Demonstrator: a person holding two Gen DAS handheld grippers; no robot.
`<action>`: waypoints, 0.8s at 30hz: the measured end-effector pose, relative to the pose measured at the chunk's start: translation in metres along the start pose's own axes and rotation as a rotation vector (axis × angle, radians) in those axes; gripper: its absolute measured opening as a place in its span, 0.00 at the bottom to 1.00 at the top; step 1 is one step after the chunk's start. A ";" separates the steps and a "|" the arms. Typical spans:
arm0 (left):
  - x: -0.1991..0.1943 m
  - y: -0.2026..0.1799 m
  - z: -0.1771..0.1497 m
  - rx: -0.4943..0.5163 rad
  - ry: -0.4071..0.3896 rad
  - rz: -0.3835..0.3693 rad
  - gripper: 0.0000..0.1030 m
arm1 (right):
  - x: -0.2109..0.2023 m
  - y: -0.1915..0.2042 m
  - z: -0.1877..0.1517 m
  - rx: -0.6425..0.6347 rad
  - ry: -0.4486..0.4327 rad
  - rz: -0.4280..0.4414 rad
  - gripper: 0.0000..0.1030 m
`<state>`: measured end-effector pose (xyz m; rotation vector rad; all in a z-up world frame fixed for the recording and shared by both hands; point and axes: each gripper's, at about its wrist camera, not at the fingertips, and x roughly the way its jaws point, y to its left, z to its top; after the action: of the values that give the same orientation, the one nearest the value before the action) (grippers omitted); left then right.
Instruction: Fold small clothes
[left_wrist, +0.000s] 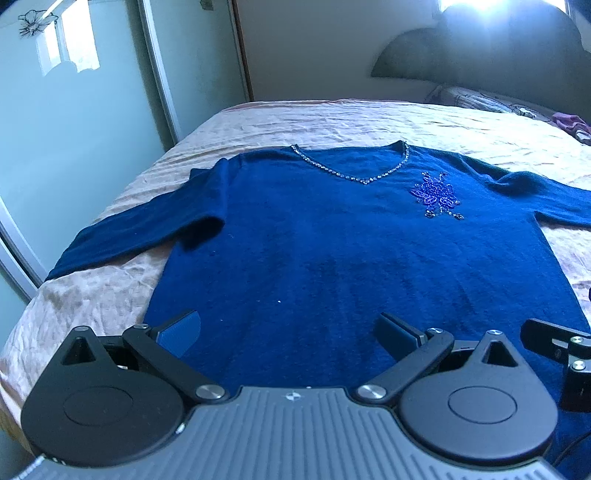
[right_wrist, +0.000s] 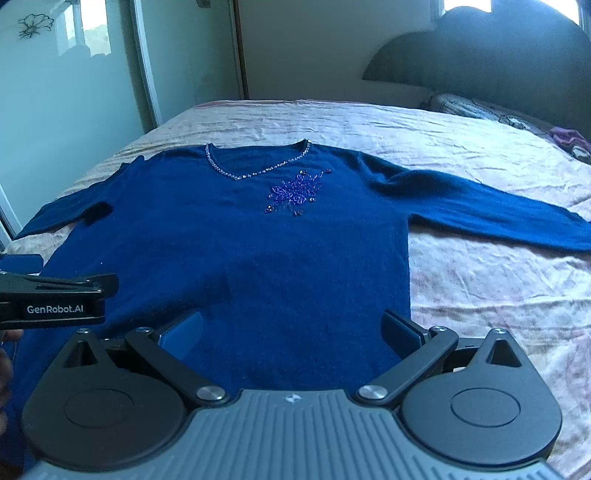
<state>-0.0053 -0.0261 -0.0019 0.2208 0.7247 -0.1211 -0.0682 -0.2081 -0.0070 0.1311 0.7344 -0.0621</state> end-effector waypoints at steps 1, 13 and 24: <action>0.001 -0.001 0.000 0.002 0.003 -0.003 0.99 | 0.000 0.000 0.000 -0.007 0.001 -0.001 1.00; 0.008 -0.016 0.013 0.026 -0.013 -0.016 0.99 | -0.005 -0.009 0.007 -0.067 -0.065 0.014 1.00; 0.018 -0.047 0.028 0.034 -0.028 -0.128 0.99 | -0.009 -0.048 0.022 -0.057 -0.139 0.034 1.00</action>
<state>0.0174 -0.0790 -0.0006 0.2044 0.7094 -0.2579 -0.0649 -0.2583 0.0109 0.0834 0.5940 -0.0179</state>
